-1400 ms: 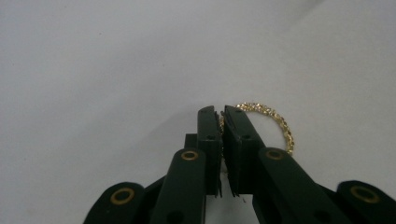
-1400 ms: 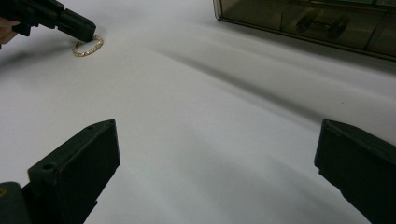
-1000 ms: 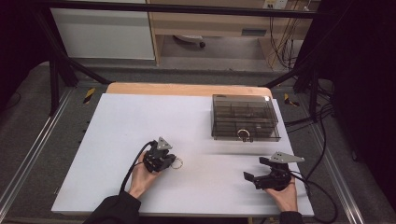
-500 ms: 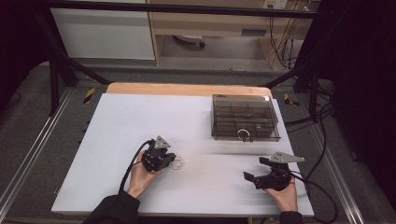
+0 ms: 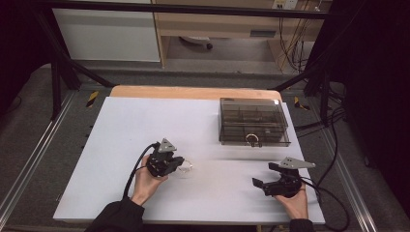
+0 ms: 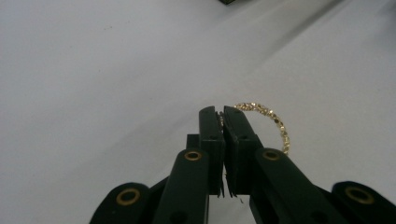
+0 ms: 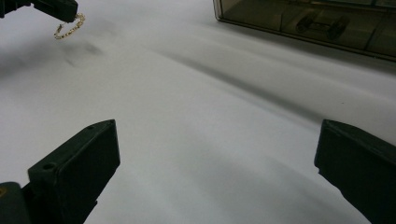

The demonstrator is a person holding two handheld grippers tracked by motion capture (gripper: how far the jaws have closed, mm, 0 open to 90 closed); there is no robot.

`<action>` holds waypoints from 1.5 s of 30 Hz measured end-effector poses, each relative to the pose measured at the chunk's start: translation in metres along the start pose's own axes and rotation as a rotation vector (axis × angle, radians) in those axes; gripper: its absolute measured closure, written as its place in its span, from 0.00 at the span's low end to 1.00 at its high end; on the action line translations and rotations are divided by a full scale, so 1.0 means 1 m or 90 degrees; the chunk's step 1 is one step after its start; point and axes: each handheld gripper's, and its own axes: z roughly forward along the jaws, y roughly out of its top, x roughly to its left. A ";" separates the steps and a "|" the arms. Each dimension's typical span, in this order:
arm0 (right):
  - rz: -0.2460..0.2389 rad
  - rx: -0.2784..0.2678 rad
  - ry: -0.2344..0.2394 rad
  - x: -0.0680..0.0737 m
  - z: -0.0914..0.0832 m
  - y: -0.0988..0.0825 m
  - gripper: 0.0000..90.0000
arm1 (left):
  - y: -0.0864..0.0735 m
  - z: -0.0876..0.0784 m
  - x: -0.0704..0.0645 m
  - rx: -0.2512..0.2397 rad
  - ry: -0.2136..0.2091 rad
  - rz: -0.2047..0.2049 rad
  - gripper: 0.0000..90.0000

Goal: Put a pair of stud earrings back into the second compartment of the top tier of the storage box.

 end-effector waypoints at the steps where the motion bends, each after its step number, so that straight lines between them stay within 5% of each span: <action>1: -0.002 0.000 0.000 0.000 0.000 0.000 0.01 | 0.001 0.000 0.000 0.000 0.000 0.001 0.96; 13: -0.001 -0.002 0.000 0.000 0.000 0.000 0.01 | 0.021 0.001 -0.012 -0.015 -0.016 0.009 0.96; 29: -0.001 -0.003 0.002 0.000 -0.001 0.000 0.01 | 0.078 0.008 -0.040 -0.036 -0.031 0.045 0.96; 45: -0.003 -0.005 0.004 0.000 -0.002 0.000 0.01 | 0.132 0.033 -0.066 -0.042 -0.047 0.063 0.96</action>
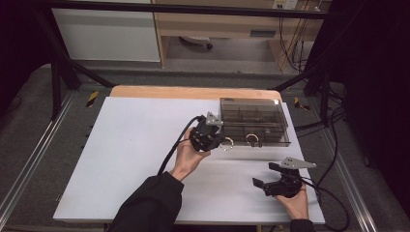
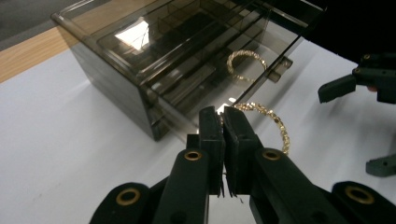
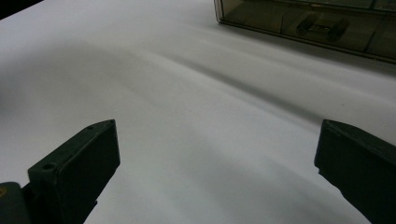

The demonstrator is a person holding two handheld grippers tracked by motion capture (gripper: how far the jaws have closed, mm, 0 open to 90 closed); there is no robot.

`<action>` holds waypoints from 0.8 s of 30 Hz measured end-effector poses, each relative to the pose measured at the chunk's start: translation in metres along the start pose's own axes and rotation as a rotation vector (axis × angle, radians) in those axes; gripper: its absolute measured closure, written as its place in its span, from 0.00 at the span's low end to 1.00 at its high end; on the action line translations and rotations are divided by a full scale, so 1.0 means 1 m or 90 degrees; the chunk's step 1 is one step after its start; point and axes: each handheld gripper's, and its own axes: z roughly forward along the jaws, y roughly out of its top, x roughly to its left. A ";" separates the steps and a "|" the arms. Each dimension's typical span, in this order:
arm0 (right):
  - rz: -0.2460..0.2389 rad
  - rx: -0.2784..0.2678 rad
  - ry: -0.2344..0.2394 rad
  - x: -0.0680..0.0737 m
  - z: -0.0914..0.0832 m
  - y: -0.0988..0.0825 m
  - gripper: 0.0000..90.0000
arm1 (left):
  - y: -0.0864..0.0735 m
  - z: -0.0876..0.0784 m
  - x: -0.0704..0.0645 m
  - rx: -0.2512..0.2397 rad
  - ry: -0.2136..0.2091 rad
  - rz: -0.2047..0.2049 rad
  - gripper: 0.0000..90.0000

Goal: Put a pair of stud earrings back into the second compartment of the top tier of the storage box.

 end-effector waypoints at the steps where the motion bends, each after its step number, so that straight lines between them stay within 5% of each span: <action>1: 0.001 -0.001 0.000 0.000 0.000 0.000 0.01 | 0.004 0.003 -0.001 0.000 -0.002 0.002 0.96; 24: 0.003 0.001 0.001 0.000 0.000 0.000 0.01 | 0.048 0.063 -0.019 0.005 0.002 -0.003 0.96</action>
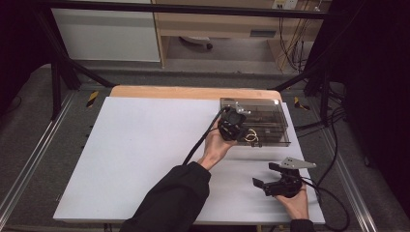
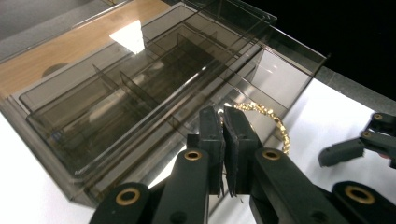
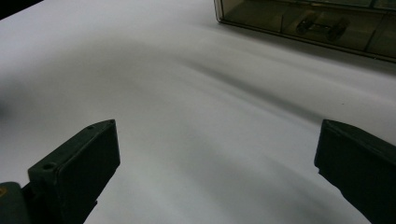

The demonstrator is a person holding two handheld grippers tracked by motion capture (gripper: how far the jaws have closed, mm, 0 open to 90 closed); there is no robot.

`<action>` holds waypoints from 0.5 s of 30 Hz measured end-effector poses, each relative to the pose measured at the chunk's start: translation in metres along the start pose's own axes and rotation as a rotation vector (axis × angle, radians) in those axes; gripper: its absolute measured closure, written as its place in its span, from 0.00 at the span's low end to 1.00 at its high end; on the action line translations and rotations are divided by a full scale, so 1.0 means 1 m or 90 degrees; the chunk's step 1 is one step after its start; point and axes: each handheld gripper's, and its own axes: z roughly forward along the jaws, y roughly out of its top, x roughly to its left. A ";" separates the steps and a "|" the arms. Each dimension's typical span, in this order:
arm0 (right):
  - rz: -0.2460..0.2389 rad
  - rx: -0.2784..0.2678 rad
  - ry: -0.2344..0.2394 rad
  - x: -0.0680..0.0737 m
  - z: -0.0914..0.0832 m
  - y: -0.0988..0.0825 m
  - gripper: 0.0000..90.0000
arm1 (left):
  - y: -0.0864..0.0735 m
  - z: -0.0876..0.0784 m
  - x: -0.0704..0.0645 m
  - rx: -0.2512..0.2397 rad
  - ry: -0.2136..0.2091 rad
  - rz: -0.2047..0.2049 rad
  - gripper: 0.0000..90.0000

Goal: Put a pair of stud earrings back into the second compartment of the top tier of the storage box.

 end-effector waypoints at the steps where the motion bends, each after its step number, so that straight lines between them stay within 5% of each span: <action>1: 0.000 0.000 0.000 0.000 0.000 0.000 0.01 | 0.001 0.002 0.000 -0.003 0.000 -0.003 0.96; 15: 0.004 -0.007 0.002 -0.001 -0.001 0.000 0.01 | 0.001 0.033 0.000 0.009 0.017 -0.003 0.95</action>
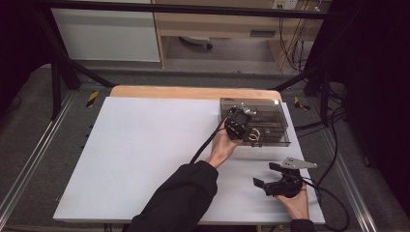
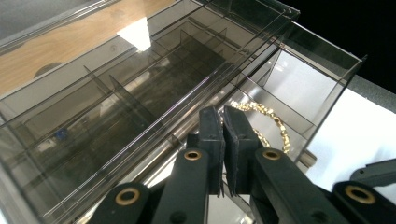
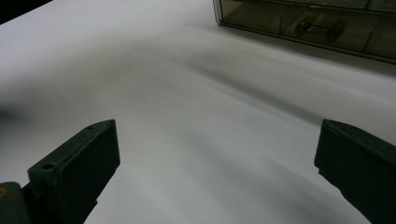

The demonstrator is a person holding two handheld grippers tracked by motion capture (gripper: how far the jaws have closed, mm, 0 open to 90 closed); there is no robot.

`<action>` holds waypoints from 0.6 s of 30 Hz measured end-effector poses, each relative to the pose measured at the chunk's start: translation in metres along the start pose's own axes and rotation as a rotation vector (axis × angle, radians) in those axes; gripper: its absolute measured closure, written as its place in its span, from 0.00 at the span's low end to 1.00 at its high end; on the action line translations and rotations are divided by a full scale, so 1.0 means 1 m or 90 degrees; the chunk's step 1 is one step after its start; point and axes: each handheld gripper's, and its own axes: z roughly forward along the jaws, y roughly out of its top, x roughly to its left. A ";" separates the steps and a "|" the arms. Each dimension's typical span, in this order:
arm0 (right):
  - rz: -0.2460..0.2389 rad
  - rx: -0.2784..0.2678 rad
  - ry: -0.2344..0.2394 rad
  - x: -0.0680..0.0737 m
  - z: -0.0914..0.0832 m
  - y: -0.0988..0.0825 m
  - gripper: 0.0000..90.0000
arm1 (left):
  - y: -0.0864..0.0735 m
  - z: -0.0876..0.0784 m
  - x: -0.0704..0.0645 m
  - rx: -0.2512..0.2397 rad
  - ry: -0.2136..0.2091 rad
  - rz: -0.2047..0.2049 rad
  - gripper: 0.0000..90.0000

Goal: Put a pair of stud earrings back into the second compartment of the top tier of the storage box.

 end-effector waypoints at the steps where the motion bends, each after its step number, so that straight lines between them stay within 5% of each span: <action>1: 0.003 0.001 0.000 0.000 0.000 0.000 0.01 | 0.000 0.002 0.000 0.002 0.002 0.000 0.95; 9: -0.001 -0.001 0.001 0.000 0.000 0.000 0.01 | -0.002 0.006 0.001 0.003 -0.006 -0.002 0.92; 18: 0.003 0.002 0.000 0.000 0.000 0.000 0.01 | -0.006 -0.025 -0.001 -0.031 -0.024 0.023 0.76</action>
